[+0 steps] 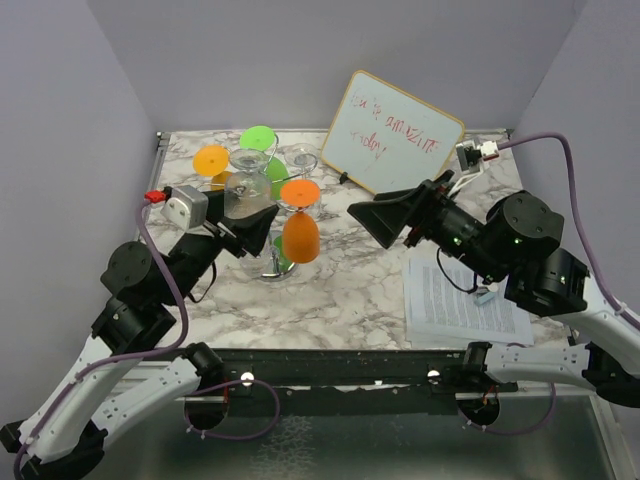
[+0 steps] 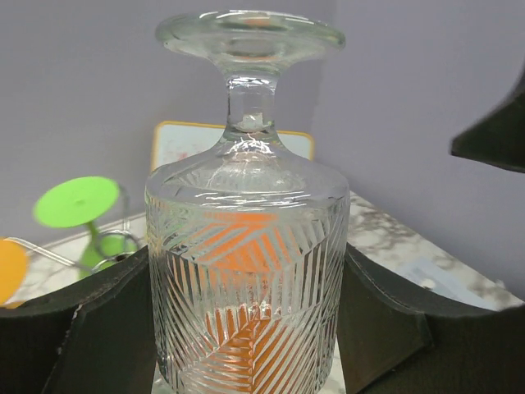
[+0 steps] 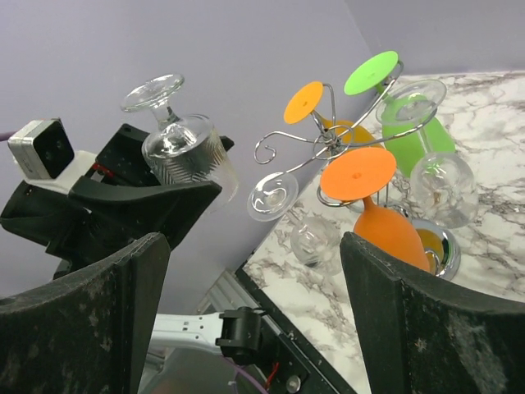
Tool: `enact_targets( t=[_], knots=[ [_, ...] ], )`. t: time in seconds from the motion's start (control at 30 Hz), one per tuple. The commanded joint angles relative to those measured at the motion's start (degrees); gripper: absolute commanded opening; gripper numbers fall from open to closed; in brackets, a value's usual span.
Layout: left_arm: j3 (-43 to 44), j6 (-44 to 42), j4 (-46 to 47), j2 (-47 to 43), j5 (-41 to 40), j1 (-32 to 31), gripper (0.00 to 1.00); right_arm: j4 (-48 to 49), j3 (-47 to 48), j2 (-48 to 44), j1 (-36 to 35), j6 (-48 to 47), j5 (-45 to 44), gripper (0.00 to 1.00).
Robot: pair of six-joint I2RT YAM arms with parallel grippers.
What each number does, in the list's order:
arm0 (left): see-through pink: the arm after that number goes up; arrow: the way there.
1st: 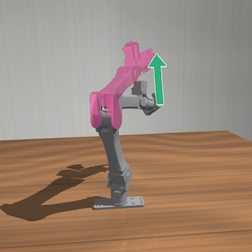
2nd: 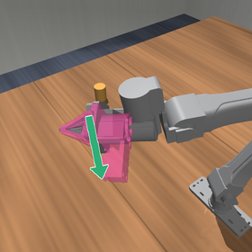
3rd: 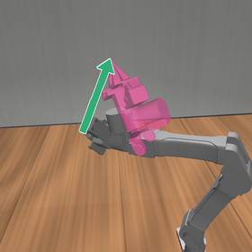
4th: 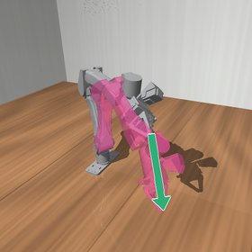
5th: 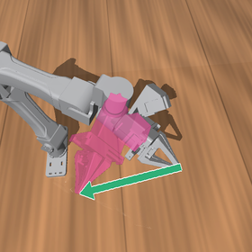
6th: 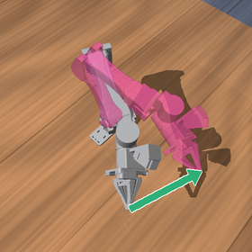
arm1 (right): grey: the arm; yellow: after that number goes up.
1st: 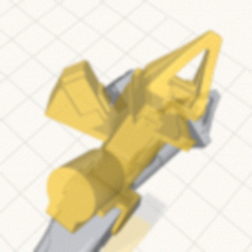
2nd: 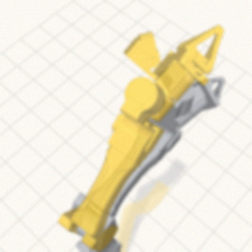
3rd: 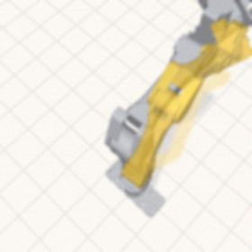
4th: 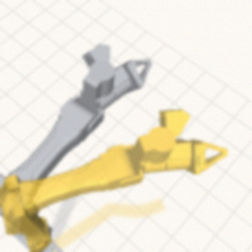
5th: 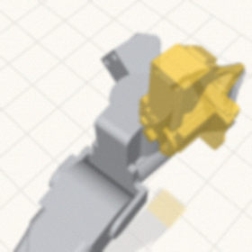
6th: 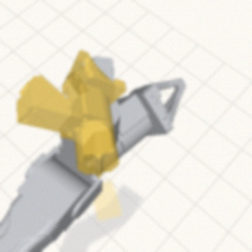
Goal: Place the wine glass upside down on the wine glass rack
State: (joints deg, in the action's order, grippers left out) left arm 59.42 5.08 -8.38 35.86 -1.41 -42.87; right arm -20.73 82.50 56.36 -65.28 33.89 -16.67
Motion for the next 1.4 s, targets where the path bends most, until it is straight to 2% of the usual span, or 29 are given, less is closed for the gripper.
enact_targets(
  t=[0.0,0.2,0.43,0.57,0.77,0.9,1.2,1.37],
  knots=[
    [2.02,-4.70,-2.75,-3.54,-18.50,-0.01,0.00,1.34,0.06,1.37,-0.29,-2.41,-2.96,0.90],
    [0.04,-10.55,-9.44,-8.95,-27.27,-0.03,0.00,-0.37,5.08,9.49,-0.29,-10.92,-5.09,0.88],
    [-4.70,-11.68,-14.14,-16.19,-34.21,-0.08,0.00,-3.28,18.58,25.19,-0.22,-21.02,-4.49,0.80],
    [-7.85,-10.66,-17.05,-17.16,-36.38,-0.02,0.00,-6.22,28.26,34.86,-0.16,-25.78,-2.49,0.69],
    [-14.02,-9.92,-16.57,-19.48,-34.60,-0.09,0.00,-10.76,40.18,46.04,2.06,-29.31,1.34,0.57],
    [-17.07,-11.80,-14.50,-19.73,-34.07,-0.32,0.00,-11.26,43.00,50.53,3.16,-30.72,3.24,0.52],
    [-19.63,-11.24,-9.82,-16.27,-31.85,-0.85,0.00,-9.44,44.06,54.40,4.57,-33.35,7.62,0.41],
    [-18.15,-10.72,-10.41,-12.87,-32.00,-0.90,0.00,-8.88,44.31,55.29,5.15,-35.25,9.22,0.27]
  ],
)
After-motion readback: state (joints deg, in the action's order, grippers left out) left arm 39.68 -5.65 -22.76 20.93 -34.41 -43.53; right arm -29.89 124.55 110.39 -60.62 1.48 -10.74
